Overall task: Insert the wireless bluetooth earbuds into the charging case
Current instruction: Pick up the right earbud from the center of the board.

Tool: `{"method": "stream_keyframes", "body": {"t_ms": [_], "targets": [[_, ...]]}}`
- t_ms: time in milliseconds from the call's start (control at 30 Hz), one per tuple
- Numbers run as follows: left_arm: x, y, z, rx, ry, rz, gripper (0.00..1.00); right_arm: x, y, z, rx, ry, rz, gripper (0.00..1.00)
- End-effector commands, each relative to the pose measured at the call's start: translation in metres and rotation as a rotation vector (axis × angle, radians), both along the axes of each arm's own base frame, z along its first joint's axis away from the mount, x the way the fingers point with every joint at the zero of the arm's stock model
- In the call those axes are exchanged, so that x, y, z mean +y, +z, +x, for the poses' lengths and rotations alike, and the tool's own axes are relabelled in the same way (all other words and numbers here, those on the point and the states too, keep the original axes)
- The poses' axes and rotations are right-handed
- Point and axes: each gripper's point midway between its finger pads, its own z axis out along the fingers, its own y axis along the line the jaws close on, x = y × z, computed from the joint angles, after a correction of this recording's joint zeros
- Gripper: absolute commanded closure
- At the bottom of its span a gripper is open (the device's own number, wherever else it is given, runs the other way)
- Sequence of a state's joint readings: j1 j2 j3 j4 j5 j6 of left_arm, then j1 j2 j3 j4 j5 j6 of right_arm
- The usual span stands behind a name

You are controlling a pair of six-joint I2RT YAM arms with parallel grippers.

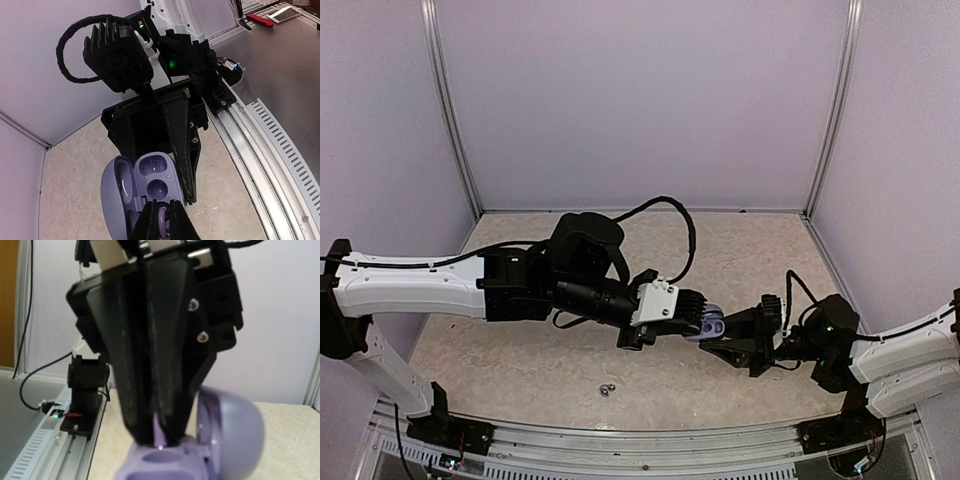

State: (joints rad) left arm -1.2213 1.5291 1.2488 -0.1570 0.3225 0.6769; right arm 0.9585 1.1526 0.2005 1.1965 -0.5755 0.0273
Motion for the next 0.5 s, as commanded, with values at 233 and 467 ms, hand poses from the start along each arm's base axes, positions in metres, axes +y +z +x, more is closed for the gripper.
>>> {"method": "stream_keyframes", "body": {"t_ms": [233, 467], "targets": [[-0.002, -0.018, 0.017, 0.045, 0.069, 0.072, 0.85, -0.004, 0.038, -0.016, -0.098, 0.037, 0.113, 1.00], [-0.006, 0.021, 0.012, -0.026, 0.087, 0.004, 0.75, -0.002, 0.032, -0.012, -0.081, 0.018, 0.100, 1.00]]}}
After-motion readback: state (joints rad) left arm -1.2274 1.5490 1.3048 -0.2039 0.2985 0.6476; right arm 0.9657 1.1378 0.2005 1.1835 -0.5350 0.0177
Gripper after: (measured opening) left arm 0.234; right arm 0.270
